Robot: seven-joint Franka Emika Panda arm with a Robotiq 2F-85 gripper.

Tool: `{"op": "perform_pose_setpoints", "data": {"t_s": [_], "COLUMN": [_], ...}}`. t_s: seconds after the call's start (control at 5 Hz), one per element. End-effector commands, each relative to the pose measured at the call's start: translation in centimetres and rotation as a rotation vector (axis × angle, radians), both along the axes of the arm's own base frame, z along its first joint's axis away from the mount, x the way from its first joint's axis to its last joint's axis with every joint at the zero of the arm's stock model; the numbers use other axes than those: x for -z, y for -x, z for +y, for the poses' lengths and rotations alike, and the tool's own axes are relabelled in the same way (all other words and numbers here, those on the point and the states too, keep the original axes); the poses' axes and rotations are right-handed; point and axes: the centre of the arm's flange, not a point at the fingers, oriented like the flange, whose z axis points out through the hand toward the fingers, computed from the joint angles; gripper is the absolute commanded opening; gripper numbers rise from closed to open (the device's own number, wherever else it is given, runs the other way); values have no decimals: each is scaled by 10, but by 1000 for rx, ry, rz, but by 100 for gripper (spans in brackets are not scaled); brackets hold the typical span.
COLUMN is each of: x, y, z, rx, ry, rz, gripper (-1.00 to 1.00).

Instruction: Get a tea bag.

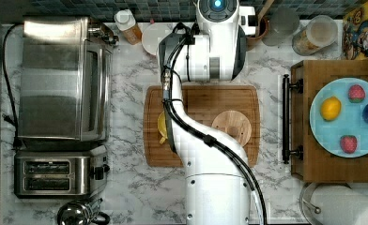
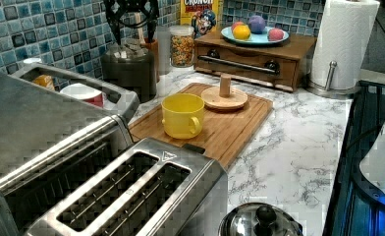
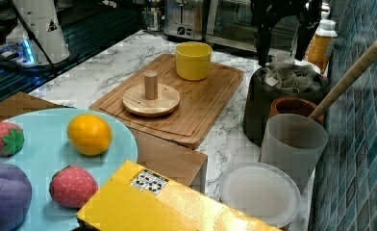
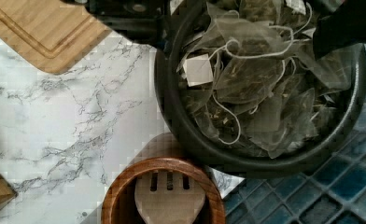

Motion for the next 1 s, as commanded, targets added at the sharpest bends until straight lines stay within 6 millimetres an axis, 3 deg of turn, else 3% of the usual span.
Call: {"op": "perform_pose_setpoints", "data": {"t_s": [0.2, 0.6, 1.0], "x": [-118, -117, -134], "y": [-18, -19, -8], "z": [14, 16, 14], "rx": [41, 48, 61], "ry": [-1, -1, 7], "rz": [-216, -199, -195], "gripper": [-100, -100, -100]}}
